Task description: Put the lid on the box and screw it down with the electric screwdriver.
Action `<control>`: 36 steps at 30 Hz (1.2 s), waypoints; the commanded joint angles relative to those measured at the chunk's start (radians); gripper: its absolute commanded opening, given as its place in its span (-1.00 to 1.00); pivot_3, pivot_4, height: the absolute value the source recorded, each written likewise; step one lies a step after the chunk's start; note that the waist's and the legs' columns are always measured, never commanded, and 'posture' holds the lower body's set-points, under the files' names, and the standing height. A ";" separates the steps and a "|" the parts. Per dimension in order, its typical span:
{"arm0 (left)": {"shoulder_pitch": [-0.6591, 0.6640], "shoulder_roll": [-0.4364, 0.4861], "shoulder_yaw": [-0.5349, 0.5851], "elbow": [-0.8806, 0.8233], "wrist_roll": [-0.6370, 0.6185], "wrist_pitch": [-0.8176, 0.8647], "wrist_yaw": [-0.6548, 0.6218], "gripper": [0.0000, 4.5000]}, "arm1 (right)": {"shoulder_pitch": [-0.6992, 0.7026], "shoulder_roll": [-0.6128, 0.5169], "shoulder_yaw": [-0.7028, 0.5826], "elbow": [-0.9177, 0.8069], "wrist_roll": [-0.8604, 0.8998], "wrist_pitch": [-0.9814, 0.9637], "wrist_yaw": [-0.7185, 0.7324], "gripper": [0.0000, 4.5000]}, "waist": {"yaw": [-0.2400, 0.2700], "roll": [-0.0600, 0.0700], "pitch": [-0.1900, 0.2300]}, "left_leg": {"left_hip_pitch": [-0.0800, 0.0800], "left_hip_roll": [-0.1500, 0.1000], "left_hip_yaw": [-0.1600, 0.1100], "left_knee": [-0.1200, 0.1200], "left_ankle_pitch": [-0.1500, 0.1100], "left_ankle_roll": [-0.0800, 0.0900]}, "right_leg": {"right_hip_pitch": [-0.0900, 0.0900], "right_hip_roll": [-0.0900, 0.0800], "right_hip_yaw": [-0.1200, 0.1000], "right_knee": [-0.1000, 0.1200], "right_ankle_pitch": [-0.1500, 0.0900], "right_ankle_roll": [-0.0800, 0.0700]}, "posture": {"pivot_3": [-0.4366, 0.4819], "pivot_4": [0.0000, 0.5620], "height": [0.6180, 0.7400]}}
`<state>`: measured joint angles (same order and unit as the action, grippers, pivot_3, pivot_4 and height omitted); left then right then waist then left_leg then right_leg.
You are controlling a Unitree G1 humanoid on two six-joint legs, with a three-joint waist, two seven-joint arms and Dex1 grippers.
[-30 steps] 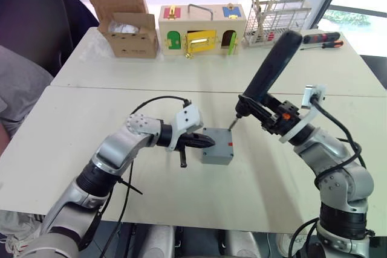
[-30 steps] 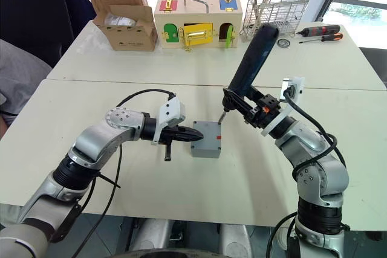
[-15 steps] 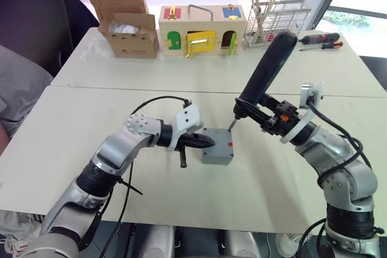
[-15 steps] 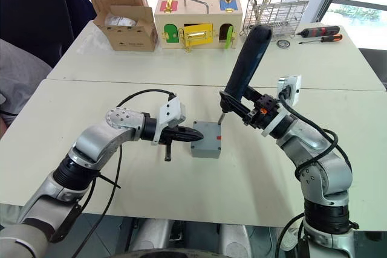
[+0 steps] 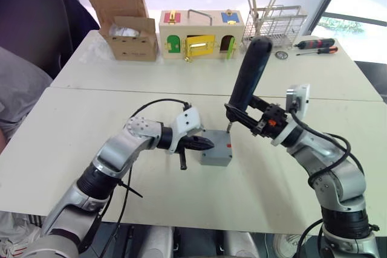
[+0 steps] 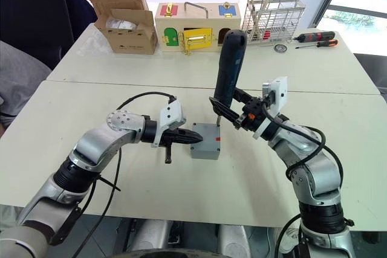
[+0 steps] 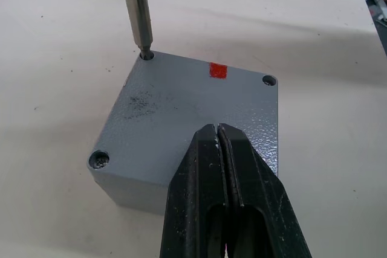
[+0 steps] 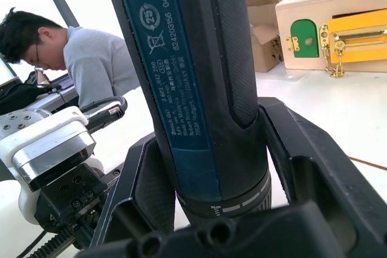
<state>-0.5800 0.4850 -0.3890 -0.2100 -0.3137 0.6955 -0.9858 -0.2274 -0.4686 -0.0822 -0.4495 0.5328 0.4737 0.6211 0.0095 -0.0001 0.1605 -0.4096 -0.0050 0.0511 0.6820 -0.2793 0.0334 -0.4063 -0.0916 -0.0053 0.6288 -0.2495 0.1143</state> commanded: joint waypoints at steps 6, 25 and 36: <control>0.002 -0.006 -0.009 -0.022 0.004 0.000 0.004 -1.00 | 0.055 0.007 0.068 0.059 -0.023 0.014 0.025 -0.15 | 0.000 -0.001 -0.001 | 0.000 0.000 0.000 0.000 0.000 0.000 | 0.000 -0.001 0.000 0.000 0.000 0.000 | -0.05 -0.47 0.84; 0.011 -0.009 -0.007 -0.018 0.010 -0.001 0.005 -1.00 | 0.125 0.008 0.107 0.114 -0.076 -0.039 0.035 -0.15 | 0.000 -0.010 -0.012 | 0.002 0.000 -0.001 -0.002 0.000 0.000 | 0.001 -0.006 -0.001 0.000 -0.003 -0.006 | -0.05 -0.47 0.84; 0.010 -0.007 -0.006 -0.017 0.011 -0.004 0.004 -1.00 | 0.133 0.013 0.123 0.136 -0.097 -0.044 0.026 -0.15 | 0.000 -0.013 -0.019 | 0.002 0.000 -0.002 -0.003 -0.001 -0.002 | 0.002 -0.008 -0.001 -0.001 -0.006 -0.011 | -0.05 -0.47 0.84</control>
<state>-0.5631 0.4770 -0.3990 -0.2102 -0.3036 0.6954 -0.9805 -0.1657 -0.4521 -0.0442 -0.4237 0.4748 0.3603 0.6330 0.0098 -0.0136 0.1411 -0.4076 -0.0046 0.0492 0.6791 -0.2809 0.0314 -0.4048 -0.1001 -0.0061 0.6280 -0.2554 0.1035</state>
